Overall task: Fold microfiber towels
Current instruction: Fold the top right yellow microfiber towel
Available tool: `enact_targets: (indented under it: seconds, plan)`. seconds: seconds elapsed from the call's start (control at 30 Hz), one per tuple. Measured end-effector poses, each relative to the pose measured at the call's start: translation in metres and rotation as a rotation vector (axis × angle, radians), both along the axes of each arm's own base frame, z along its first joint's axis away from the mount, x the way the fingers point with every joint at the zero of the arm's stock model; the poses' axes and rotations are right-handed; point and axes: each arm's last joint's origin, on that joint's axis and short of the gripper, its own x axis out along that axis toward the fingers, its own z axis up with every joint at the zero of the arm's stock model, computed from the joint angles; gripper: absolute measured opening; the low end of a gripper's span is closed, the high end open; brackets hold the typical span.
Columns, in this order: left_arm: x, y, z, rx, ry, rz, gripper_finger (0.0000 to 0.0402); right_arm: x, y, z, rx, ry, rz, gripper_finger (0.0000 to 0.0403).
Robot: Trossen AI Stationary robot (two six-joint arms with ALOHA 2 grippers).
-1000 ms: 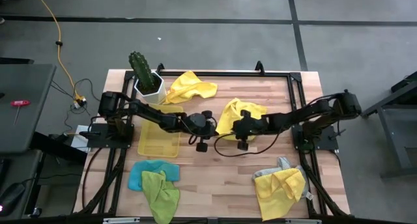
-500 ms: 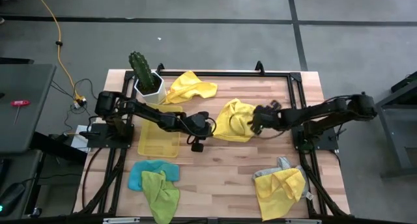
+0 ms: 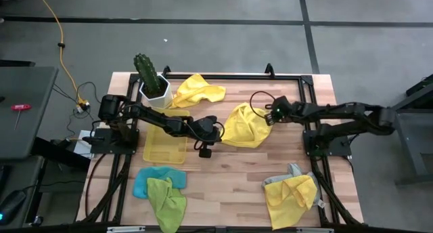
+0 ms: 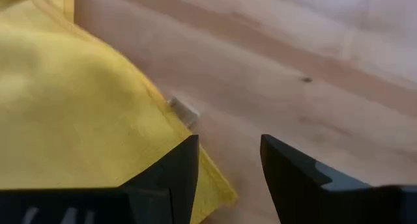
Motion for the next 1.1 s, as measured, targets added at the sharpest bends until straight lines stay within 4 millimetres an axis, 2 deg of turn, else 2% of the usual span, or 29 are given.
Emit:
enact_targets:
  seconds: [0.23, 0.7, 0.83, 1.03, 1.1]
  plan:
    - [0.0000, -0.0002, 0.0000, -0.004, 0.000, -0.006, 0.0000, -0.0012, 0.0007, -0.0015, 0.092, -0.024, 0.044, 0.0144]
    - [0.0000, -0.0002, -0.0001, -0.004, 0.000, -0.006, 0.0000, -0.0031, 0.0035, -0.0033, 0.150, -0.015, 0.068, 0.0137]
    - [0.0001, -0.0002, -0.0002, -0.004, 0.000, -0.006, 0.0000, -0.0037, 0.0038, -0.0037, 0.154, -0.006, 0.074, 0.0102]
    - [0.0000, -0.0001, -0.0002, -0.002, 0.000, -0.005, 0.0000, -0.0049, 0.0046, -0.0044, 0.160, 0.014, 0.092, 0.0013]
    - [0.0000, 0.0001, -0.0002, 0.003, 0.001, 0.000, 0.0000, -0.0048, 0.0048, -0.0042, 0.163, 0.012, 0.102, 0.0007]
